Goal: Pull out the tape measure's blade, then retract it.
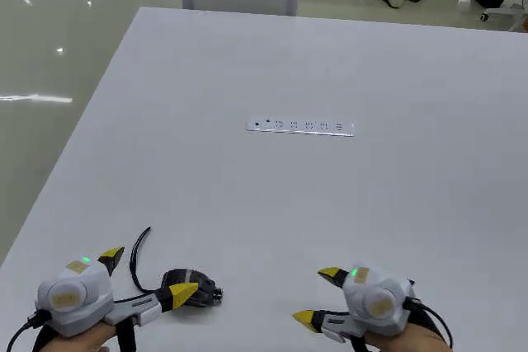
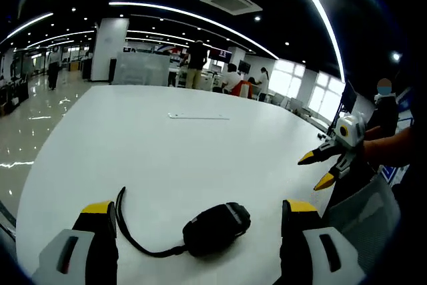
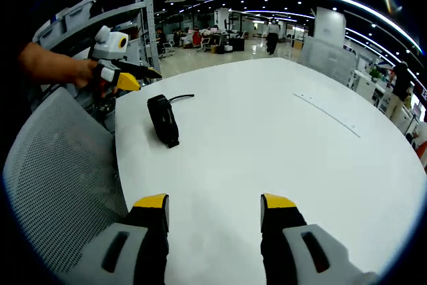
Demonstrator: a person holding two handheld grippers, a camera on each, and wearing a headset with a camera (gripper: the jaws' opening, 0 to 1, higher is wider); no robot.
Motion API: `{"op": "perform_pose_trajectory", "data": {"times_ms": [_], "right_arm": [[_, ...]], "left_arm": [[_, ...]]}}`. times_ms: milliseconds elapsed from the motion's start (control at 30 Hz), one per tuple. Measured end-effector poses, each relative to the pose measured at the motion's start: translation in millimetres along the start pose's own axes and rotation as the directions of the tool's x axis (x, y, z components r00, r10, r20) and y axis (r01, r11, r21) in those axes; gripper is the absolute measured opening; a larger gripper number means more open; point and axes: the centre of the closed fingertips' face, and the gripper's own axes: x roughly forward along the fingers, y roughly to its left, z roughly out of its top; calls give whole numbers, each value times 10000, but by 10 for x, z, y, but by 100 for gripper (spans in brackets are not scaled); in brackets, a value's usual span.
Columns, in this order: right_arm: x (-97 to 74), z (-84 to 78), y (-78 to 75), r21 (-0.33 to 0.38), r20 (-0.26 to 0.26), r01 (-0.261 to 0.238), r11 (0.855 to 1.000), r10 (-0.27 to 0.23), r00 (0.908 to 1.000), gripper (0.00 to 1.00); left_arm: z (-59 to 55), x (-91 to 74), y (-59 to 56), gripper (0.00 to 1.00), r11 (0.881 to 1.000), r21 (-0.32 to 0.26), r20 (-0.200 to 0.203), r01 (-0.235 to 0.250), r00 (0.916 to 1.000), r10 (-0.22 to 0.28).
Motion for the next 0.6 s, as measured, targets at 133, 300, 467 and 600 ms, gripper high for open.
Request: {"op": "perform_pose_trajectory", "data": {"times_ms": [133,300,467,600], "right_arm": [[-326,-158,-113,298,226,302,9991,-309,9993,59],[-591,-393,-167,428,217,513,9978,-523,9984,64],[-884,-547,-349,1199,519,1514,9812,-1585,9860,79],[-1103,-726,-405,1235,451,1996,9721,-2064,9774,87]], "left_arm": [[-236,-56,16,100,9968,651,-901,463,9951,-404],[-201,-178,89,100,9931,1019,-903,578,9947,-486],[-116,-309,265,100,9918,1237,-599,323,9979,-250],[-195,-464,355,100,9828,1836,-822,-216,9959,372]]}}
